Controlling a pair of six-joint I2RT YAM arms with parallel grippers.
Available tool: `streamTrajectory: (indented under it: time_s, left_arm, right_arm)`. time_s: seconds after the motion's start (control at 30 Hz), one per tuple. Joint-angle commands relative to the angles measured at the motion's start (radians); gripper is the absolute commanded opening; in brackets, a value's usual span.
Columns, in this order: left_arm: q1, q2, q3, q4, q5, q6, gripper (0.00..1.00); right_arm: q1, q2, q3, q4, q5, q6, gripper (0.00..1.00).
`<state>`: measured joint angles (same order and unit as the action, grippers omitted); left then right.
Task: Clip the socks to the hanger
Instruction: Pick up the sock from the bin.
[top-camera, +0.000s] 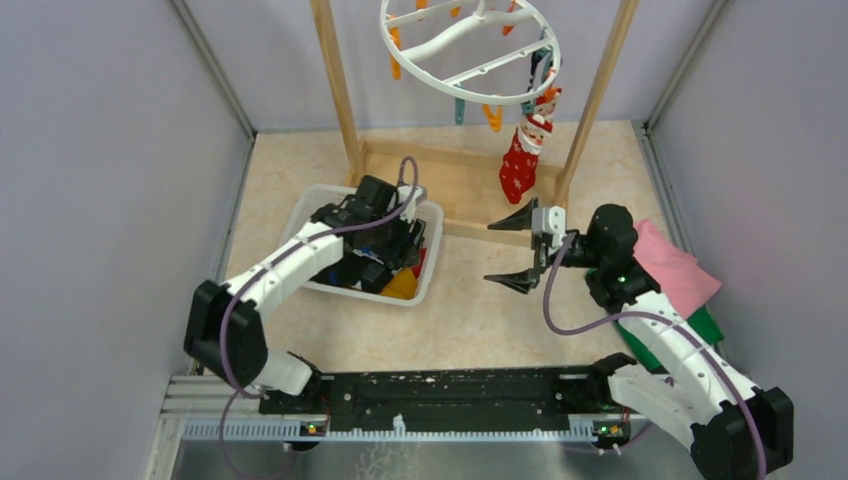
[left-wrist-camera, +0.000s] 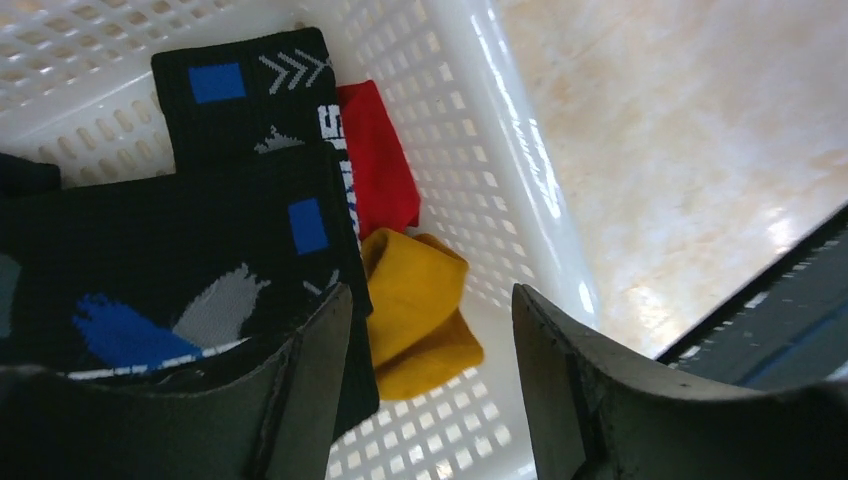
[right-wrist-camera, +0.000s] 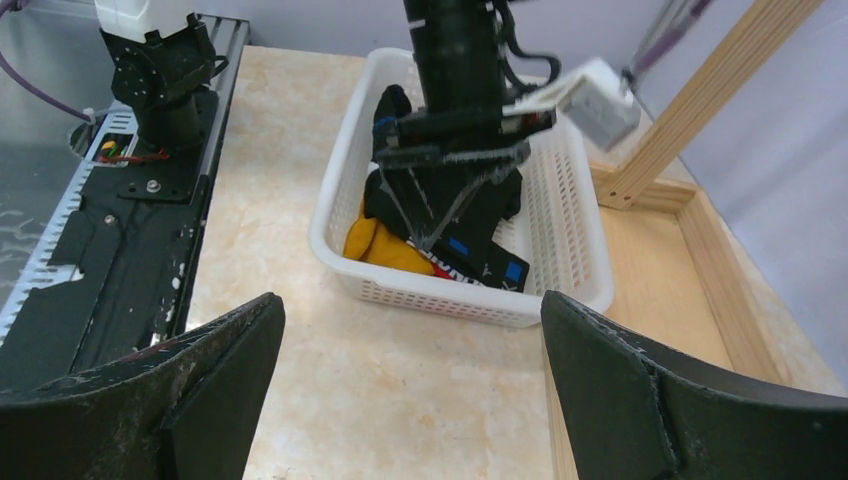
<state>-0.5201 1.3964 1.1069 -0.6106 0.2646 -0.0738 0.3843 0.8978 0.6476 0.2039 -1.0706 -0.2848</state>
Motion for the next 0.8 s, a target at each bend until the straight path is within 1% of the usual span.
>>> streamTrajectory:
  time_s: [0.0,0.1,0.2,0.43,0.5,0.6,0.67,0.7,0.77]
  left_arm:
    - [-0.042,0.121,0.081,-0.04,-0.167,0.119,0.66]
    - [-0.05,0.221,0.139,-0.125,-0.249,0.1,0.63]
    - [-0.05,0.266,0.153,-0.139,-0.315,0.085,0.57]
    - [-0.049,0.262,0.158,-0.093,-0.312,0.075,0.57]
    - [-0.049,0.27,0.155,-0.088,-0.32,0.075,0.49]
    - [-0.05,0.288,0.154,-0.098,-0.321,0.075,0.45]
    - [-0.049,0.291,0.152,-0.1,-0.32,0.075,0.38]
    - [-0.05,0.29,0.152,-0.099,-0.32,0.075,0.32]
    - [-0.05,0.285,0.153,-0.098,-0.325,0.075,0.15]
  right_arm:
    - [0.008,-0.017,-0.006,-0.013,0.022,0.015,0.99]
    - [0.007,-0.017,-0.005,-0.019,0.026,0.014,0.98]
    - [0.007,-0.017,-0.009,-0.022,0.027,0.013,0.98]
    - [0.007,-0.023,-0.018,-0.021,0.028,0.019,0.99]
    - [0.005,-0.026,-0.021,-0.018,0.029,0.022,0.99]
    - [0.004,-0.03,-0.021,-0.018,0.029,0.024,0.98]
    - [0.001,-0.031,-0.02,-0.018,0.03,0.024,0.98]
    - [-0.001,-0.031,-0.021,-0.018,0.03,0.024,0.99]
    - [-0.002,-0.033,-0.021,-0.018,0.031,0.025,0.98]
